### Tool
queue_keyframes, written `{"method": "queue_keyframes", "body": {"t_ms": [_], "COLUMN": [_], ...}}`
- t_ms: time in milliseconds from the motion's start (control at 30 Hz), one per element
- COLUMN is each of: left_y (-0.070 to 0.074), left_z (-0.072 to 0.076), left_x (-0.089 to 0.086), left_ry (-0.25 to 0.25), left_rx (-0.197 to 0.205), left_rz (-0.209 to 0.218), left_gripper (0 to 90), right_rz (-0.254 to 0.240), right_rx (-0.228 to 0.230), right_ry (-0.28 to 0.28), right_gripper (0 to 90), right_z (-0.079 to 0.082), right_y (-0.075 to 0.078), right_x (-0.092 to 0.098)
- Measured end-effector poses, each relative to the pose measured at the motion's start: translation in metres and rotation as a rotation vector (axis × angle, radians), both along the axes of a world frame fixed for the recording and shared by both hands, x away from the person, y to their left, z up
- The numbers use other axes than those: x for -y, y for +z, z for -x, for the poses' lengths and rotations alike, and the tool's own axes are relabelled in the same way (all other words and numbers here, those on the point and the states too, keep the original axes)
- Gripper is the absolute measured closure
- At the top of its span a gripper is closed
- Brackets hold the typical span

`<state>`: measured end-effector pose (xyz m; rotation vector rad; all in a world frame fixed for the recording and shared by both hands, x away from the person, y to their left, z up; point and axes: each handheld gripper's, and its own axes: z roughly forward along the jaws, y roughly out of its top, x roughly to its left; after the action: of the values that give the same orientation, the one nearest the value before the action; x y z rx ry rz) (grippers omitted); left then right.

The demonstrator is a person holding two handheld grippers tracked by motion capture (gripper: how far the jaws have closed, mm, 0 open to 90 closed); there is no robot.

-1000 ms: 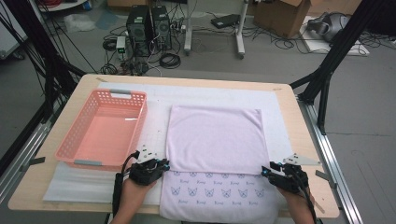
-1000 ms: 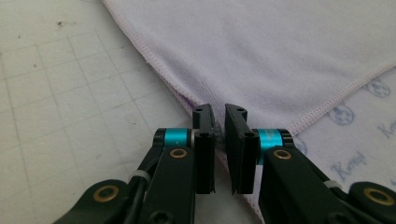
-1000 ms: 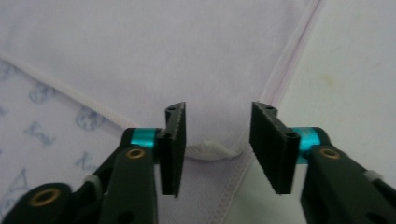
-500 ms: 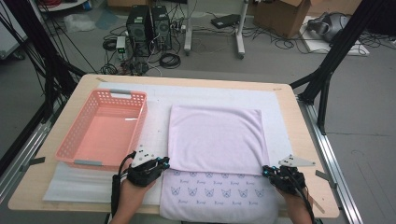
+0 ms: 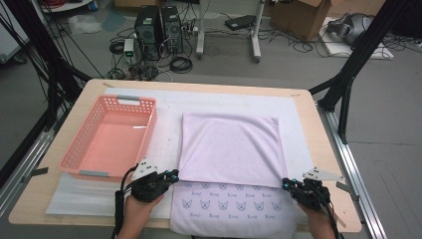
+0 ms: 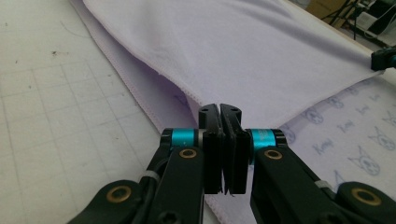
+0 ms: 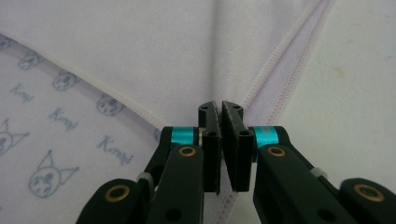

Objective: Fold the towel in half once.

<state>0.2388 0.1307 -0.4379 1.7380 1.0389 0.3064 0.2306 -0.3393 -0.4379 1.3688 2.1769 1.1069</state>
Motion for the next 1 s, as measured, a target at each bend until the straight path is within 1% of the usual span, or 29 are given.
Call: {"method": "queue_keyframes", "body": {"t_ms": [167,433,767,867,1000], "left_y": [0.001,0.001,0.001,0.001,0.000], "left_z": [0.015,0.046,0.089,0.101,0.116], "left_x": [0.000,0.000,-0.001,-0.001,-0.002], "left_ry": [0.001,0.000,0.006,0.005,0.007], "left_rx": [0.002,0.002,0.002,0.005,0.004], "left_rz": [0.007,0.024,0.026,0.020,0.020], "left_gripper": [87.4,87.4,87.3,87.3,87.3], "right_rz": [0.000,-0.018,-0.019,-0.021,-0.024], "right_rx": [0.002,0.005,0.010,0.008,0.008], "right_ry": [0.006,0.000,0.010,0.012,0.020], "right_gripper": [86.1,86.1,86.1,86.1,86.1], "right_z": [0.014,0.044,0.084,0.095,0.109], "right_y": [0.001,0.004,0.005,0.005,0.005], "right_x": [0.000,0.007,0.009,0.009,0.009]}}
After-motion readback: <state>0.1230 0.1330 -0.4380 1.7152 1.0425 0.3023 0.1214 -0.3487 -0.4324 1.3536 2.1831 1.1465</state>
